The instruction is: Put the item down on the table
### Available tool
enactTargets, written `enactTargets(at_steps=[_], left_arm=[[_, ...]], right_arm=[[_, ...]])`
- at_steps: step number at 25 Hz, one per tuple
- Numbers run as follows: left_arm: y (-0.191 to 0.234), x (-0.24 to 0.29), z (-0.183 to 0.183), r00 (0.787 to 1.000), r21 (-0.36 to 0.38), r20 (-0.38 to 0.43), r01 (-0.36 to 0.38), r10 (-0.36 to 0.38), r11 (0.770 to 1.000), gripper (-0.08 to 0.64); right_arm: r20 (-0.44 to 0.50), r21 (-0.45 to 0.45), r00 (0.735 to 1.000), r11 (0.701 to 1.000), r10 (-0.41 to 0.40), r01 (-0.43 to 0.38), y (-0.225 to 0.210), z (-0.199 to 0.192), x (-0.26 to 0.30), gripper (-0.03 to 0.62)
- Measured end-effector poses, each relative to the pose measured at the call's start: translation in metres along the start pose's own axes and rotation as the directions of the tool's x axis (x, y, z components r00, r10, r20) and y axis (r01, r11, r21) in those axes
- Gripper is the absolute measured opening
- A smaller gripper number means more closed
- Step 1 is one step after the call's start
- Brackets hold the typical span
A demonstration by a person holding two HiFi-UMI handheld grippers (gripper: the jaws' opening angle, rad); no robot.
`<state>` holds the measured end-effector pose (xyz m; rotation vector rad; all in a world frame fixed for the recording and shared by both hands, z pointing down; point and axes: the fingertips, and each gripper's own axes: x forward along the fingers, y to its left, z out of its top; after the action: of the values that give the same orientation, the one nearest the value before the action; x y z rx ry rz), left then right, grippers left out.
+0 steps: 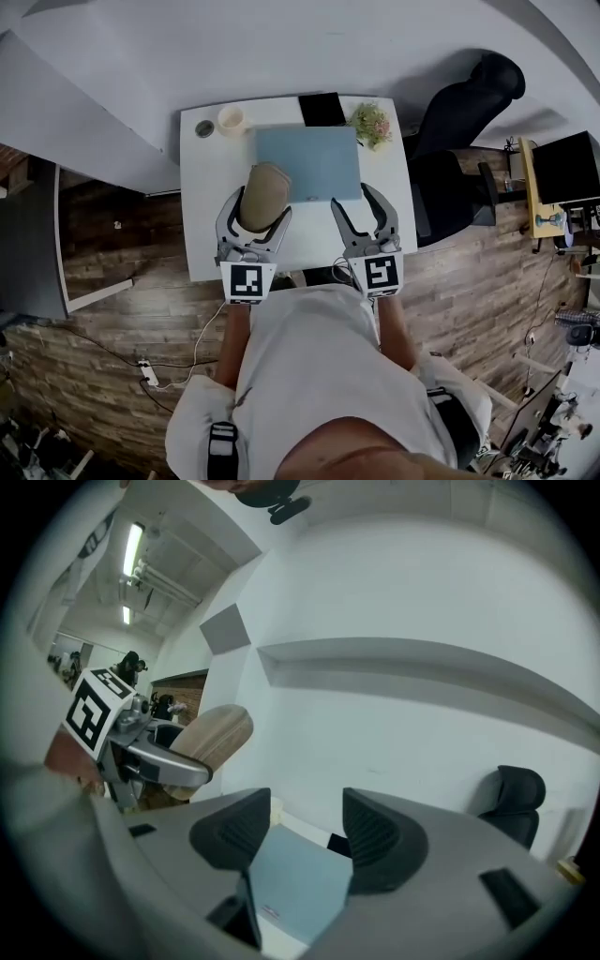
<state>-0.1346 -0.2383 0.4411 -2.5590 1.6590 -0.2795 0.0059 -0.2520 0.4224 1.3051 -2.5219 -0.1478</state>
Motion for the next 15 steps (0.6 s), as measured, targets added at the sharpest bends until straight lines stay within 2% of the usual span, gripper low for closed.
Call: enactTargets(at_steps=[6,15], left_arm=[[-0.018,0.017,-0.028,0.996,-0.021,-0.067,0.059,-0.06,0.998,0.387],[-0.036,0.028,-0.068,0.983,-0.046,-0.158,0.092,-0.099,0.995,0.387]], right_arm=[[-0.067,0.022,0.996,0.998,0.053,-0.052,-0.001,-0.038,0.011,0.239],[-0.133,0.059,0.984,0.992,0.122,-0.115,0.003,-0.083,0.017,0.239]])
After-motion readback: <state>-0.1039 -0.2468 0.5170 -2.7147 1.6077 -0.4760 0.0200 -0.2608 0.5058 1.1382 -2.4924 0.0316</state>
